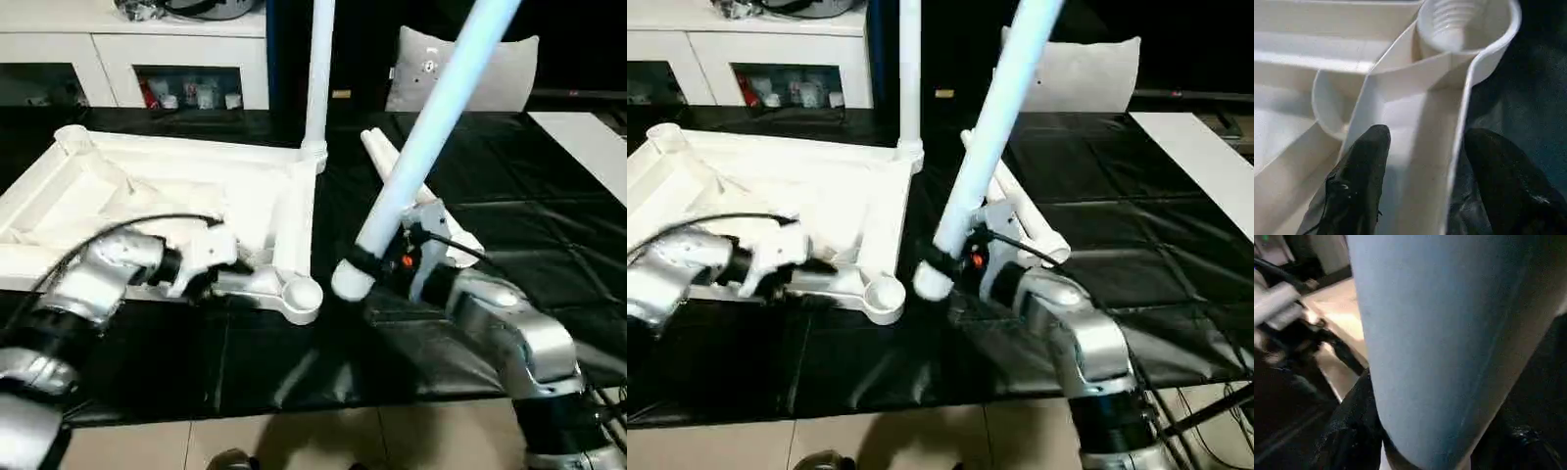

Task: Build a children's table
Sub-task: Insert table leg to table base

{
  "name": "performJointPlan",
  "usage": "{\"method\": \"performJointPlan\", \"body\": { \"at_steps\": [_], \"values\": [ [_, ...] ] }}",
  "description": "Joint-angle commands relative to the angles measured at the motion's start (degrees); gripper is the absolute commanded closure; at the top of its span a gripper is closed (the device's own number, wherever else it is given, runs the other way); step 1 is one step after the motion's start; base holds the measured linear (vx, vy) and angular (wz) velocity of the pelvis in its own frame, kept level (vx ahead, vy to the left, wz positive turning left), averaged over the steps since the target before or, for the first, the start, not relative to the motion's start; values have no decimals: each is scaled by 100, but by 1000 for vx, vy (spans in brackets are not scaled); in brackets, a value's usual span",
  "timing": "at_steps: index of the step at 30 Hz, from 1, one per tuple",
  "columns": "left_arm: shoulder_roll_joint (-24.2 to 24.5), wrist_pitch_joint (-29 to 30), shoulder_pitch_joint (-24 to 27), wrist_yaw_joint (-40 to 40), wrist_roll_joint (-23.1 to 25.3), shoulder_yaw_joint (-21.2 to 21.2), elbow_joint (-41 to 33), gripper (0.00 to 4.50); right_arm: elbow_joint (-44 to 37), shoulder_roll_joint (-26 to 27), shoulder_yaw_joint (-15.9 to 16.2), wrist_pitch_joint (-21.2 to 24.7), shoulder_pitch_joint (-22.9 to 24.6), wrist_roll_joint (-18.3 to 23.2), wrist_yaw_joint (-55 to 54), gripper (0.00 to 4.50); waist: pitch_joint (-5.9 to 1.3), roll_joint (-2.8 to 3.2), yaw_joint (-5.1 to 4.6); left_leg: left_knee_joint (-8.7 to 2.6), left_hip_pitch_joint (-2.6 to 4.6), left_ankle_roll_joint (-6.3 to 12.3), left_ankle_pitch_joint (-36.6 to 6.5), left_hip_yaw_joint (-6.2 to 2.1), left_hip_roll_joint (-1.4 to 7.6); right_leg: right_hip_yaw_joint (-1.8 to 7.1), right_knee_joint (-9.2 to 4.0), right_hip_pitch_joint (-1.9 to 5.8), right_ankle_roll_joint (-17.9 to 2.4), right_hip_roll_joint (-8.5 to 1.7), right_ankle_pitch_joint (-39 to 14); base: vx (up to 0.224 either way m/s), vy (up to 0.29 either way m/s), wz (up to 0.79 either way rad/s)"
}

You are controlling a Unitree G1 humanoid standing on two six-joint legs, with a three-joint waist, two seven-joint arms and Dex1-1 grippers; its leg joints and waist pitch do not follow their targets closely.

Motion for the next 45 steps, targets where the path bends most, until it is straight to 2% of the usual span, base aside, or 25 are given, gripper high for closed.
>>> {"method": "performJointPlan", "body": {
  "at_steps": [1,2,4,6,7,9,11,14,16,19,21,25,27,29,31,32,35,36,38,40,41,42,44,45],
  "values": [
    [-41,-209,-145,37,156,-76,159,201,-107,-43,-112,-130,15,37,63,261,-421,134,-8,-463,183,-436,-2144,-162,205,278,-500,181,-870,-413,-2194,0,0,0],
    [-49,-240,-163,39,165,-76,194,204,-111,-40,-124,-137,22,46,61,261,-424,131,-8,-466,178,-448,-2143,-168,214,283,-491,189,-874,-428,-2203,0,0,0],
    [-109,-387,-269,22,207,-45,418,213,-215,-29,-200,-87,76,137,71,261,-415,171,-6,-458,200,-450,-2236,-170,211,282,-517,171,-884,-427,-2285,0,0,0],
    [-132,-495,-326,53,287,-40,540,239,-307,-55,-205,-56,123,184,117,261,-415,150,-2,-466,187,-432,-2255,-177,214,278,-523,185,-858,-430,-2333,0,0,0],
    [-153,-522,-340,15,286,-24,600,246,-358,-75,-197,-22,163,227,154,261,-416,170,-2,-470,182,-442,-2252,-185,220,278,-514,191,-864,-436,-2326,0,0,0],
    [-185,-587,-359,-27,277,4,705,248,-411,-62,-220,40,219,310,161,261,-412,144,-3,-470,183,-416,-2257,-178,212,276,-530,189,-857,-427,-2343,0,0,0],
    [-197,-641,-380,-49,282,12,788,283,-424,-55,-220,65,226,348,170,261,-411,147,-8,-474,181,-420,-2272,-189,219,270,-525,189,-862,-434,-2409,0,0,0],
    [-209,-742,-419,-71,304,21,917,287,-425,-52,-210,92,201,403,203,261,-402,147,-6,-467,189,-420,-2334,-189,217,269,-549,175,-839,-446,-2557,0,0,0],
    [-219,-787,-442,-112,310,43,996,326,-409,-54,-213,92,183,398,203,261,-404,145,-5,-466,192,-418,-2329,-193,214,267,-562,168,-797,-447,-2646,0,0,0],
    [-229,-838,-499,-219,290,93,1114,331,-370,-68,-192,58,167,329,194,261,-412,162,0,-476,193,-438,-2322,-199,226,269,-543,171,-836,-448,-2511,0,0,0],
    [-236,-842,-529,-282,270,111,1159,365,-348,-93,-153,7,167,249,180,261,-414,166,1,-474,195,-448,-2325,-190,224,273,-529,166,-894,-438,-2369,0,0,0],
    [-246,-854,-575,-406,229,130,1219,378,-292,-69,-145,-206,163,135,132,261,-419,169,11,-475,179,-448,-2265,-185,226,280,-503,185,-979,-453,-2198,0,0,0],
    [-260,-874,-609,-466,233,134,1291,406,-211,-100,-27,-455,126,-227,-74,261,-419,167,9,-475,180,-462,-2242,-181,225,277,-498,179,-986,-444,-2162,0,0,0],
    [-262,-884,-619,-480,249,126,1323,416,-166,-101,29,-641,112,-430,-194,261,-423,176,7,-476,181,-482,-2212,-181,221,280,-490,185,-1005,-448,-2120,0,0,0],
    [-300,-862,-620,-557,200,165,1370,433,-176,-181,89,-226,50,-404,-237,261,-422,190,4,-478,177,-477,-2220,-183,222,282,-476,198,-1038,-439,-2055,0,0,0],
    [-359,-769,-551,-643,144,208,1308,438,-235,-240,113,-183,10,-283,11,261,-425,180,-5,-483,162,-454,-2165,-184,221,283,-464,229,-1071,-434,-1940,0,0,0],
    [-479,-550,-439,-586,92,237,1125,449,-217,-268,76,-198,-69,-157,189,261,-432,189,0,-467,150,-402,-2070,-168,227,291,-447,235,-1150,-444,-1725,0,0,0],
    [-500,-509,-416,-560,88,238,1081,449,-206,-261,55,-169,-84,-130,182,261,-438,176,-5,-460,150,-375,-2025,-163,226,289,-438,250,-1205,-440,-1635,0,0,0],
    [-653,-55,-303,-226,146,237,859,449,-156,-237,18,-109,-153,-83,176,261,-430,188,-2,-452,162,-351,-1948,-147,237,290,-430,237,-1251,-438,-1617,0,0,0],
    [-867,264,-181,56,88,309,646,450,-99,-220,24,-110,-216,-79,203,261,-423,163,-2,-443,154,-306,-1937,-143,228,281,-447,244,-1225,-435,-1785,0,0,0],
    [-924,344,-145,123,58,332,575,450,-86,-218,34,-109,-232,-85,206,261,-429,170,11,-427,167,-265,-1920,-133,216,284,-484,222,-1167,-438,-1950,0,0,0],
    [-974,437,-109,191,31,352,495,450,-74,-220,47,-107,-248,-96,206,261,-425,181,10,-436,149,-263,-1912,-147,220,279,-486,234,-1127,-438,-2048,0,0,0],
    [-1074,659,10,369,43,365,225,450,-42,-249,112,-69,-301,-160,241,261,-431,162,3,-442,142,-263,-1910,-147,222,276,-487,238,-1085,-427,-2050,0,0,0],
    [-1131,861,186,515,106,332,-150,450,17,-276,187,-15,-354,-220,295,261,-436,145,-8,-447,141,-262,-1900,-153,236,274,-465,242,-1082,-423,-1997,0,0,0]
  ]
}}
